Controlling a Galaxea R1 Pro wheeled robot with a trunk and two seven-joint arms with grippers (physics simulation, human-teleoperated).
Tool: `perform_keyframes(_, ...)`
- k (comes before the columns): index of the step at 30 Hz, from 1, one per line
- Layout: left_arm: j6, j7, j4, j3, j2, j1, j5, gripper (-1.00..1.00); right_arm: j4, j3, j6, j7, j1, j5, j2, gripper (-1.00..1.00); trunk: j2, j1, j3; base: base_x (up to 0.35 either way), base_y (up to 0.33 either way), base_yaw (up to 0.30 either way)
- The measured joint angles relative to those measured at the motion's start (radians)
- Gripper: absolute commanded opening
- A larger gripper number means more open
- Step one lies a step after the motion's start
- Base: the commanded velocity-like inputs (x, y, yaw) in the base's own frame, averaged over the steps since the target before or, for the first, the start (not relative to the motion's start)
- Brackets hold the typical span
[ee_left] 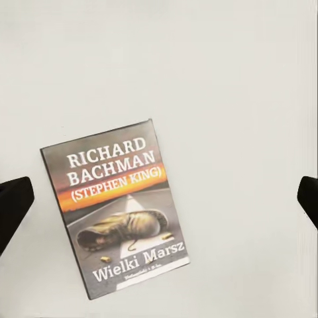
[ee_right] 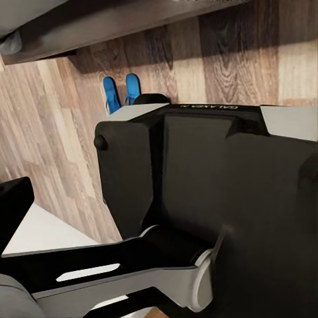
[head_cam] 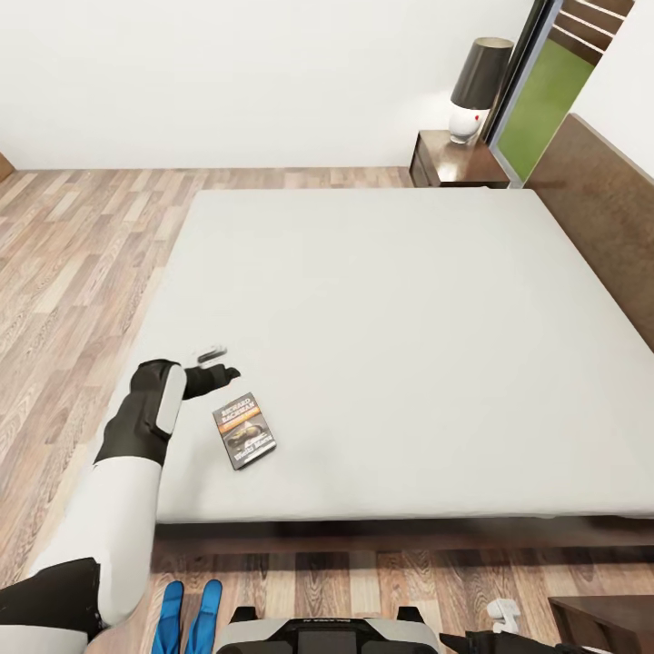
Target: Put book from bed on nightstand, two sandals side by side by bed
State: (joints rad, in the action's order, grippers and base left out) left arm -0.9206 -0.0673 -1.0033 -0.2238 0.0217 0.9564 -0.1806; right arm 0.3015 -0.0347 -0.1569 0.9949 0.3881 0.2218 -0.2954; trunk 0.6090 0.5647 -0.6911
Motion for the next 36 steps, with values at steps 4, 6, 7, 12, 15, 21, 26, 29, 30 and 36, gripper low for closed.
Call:
perform_keyframes(4, 0.000, -0.016, 0.001, -0.001, -0.005, 0.030, 0.000, 1.00, 0.000, 0.000, 0.000, 0.000, 0.000, 0.000, 0.000, 1.00, 0.000, 0.000, 0.000, 0.000, 0.000, 0.000)
perform_keyframes(6, 0.000, -0.026, 0.003, -0.001, -0.005, 0.047, -0.001, 1.00, 0.000, 0.000, 0.000, 0.000, 0.000, 0.000, 0.000, 1.00, 0.000, 0.000, 0.000, 0.000, 0.000, 0.000)
perform_keyframes(7, 0.000, -0.030, 0.003, -0.001, -0.005, 0.052, -0.001, 1.00, 0.000, 0.000, 0.001, 0.000, 0.000, 0.000, 0.000, 1.00, 0.000, 0.000, 0.000, 0.000, 0.000, 0.000)
perform_keyframes(12, 0.000, -0.046, 0.004, -0.001, -0.003, 0.067, -0.003, 1.00, 0.000, 0.000, 0.001, 0.000, 0.000, 0.000, 0.000, 1.00, 0.000, 0.000, 0.000, 0.000, 0.000, 0.000)
perform_keyframes(15, 0.000, -0.047, 0.004, -0.001, -0.001, 0.069, -0.003, 1.00, 0.000, 0.000, 0.002, 0.000, 0.000, 0.000, 0.000, 1.00, 0.000, 0.000, 0.000, 0.000, 0.000, 0.000)
perform_keyframes(21, 0.000, -0.048, 0.004, 0.000, -0.001, 0.069, -0.001, 1.00, 0.000, 0.000, 0.002, 0.000, 0.000, 0.000, 0.000, 1.00, 0.014, 0.008, -0.006, 0.000, 0.000, 0.000)
perform_keyframes(26, 0.000, -0.048, 0.003, 0.001, -0.001, 0.069, 0.000, 1.00, 0.000, 0.000, 0.002, 0.000, 0.000, 0.000, 0.000, 1.00, 0.049, 0.027, -0.022, 0.000, 0.000, 0.000)
perform_keyframes(29, 0.000, -0.048, 0.003, 0.001, 0.000, 0.069, 0.002, 1.00, 0.000, 0.000, 0.002, 0.000, 0.000, 0.000, 0.000, 1.00, 0.070, 0.038, -0.031, 0.000, 0.000, 0.000)
perform_keyframes(30, 0.000, -0.048, 0.003, 0.001, 0.000, 0.069, 0.002, 1.00, 0.000, 0.000, 0.002, 0.000, 0.000, 0.000, 0.000, 1.00, 0.077, 0.042, -0.034, 0.000, 0.000, 0.000)
perform_keyframes(36, -0.002, -0.048, 0.003, 0.002, 0.000, 0.069, 0.002, 1.00, 0.000, 0.000, 0.002, 0.000, 0.000, 0.000, 0.000, 1.00, 0.119, 0.065, -0.053, 0.000, 0.000, 0.000)
